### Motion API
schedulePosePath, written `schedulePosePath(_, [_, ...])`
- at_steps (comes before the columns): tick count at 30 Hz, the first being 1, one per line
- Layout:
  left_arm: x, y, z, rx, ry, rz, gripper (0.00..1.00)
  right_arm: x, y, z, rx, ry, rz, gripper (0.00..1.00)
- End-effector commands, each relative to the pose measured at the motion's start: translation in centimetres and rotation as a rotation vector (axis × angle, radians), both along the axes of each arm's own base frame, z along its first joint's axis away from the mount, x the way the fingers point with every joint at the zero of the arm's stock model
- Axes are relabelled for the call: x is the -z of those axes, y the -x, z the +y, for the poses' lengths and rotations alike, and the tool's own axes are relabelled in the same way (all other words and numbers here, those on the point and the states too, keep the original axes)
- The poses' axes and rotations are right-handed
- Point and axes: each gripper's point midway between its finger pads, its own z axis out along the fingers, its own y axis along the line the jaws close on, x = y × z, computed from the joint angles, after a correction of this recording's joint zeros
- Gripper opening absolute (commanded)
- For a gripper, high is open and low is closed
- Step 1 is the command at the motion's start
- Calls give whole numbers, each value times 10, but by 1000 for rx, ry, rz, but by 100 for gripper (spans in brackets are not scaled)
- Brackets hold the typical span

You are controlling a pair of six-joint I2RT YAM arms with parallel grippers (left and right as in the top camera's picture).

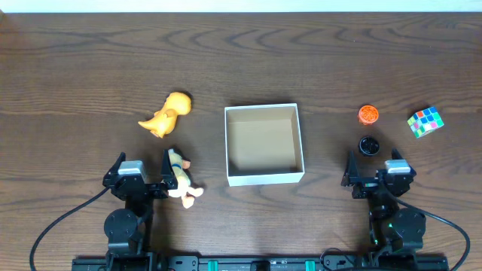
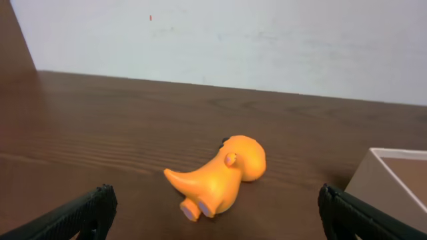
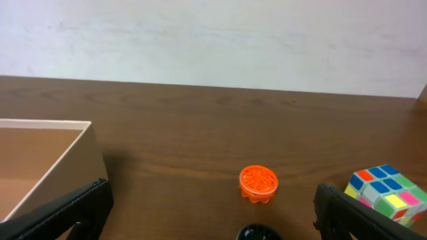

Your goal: Pack container

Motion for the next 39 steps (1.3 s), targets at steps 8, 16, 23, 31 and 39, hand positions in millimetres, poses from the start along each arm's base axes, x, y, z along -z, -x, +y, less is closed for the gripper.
schedulePosePath(8, [-10,-4,0,-19,115,87,98,-1,-3,-3,26,-95,109,99])
schedulePosePath(16, [-42,-31,-5,-1,120,237,98,-39,-20,-18,95,-94,220,99])
schedulePosePath(23, [-56,-64,-5,-12,121,464,98,-50,-24,-28,145,-98,539,99])
schedulePosePath(31, [-67,-92,-5,-10,94,637,98,-67,-21,-40,117,-102,953,99])
schedulePosePath(39, [-67,-92,-5,-11,93,647,98,-87,-45,-64,191,-71,1037,99])
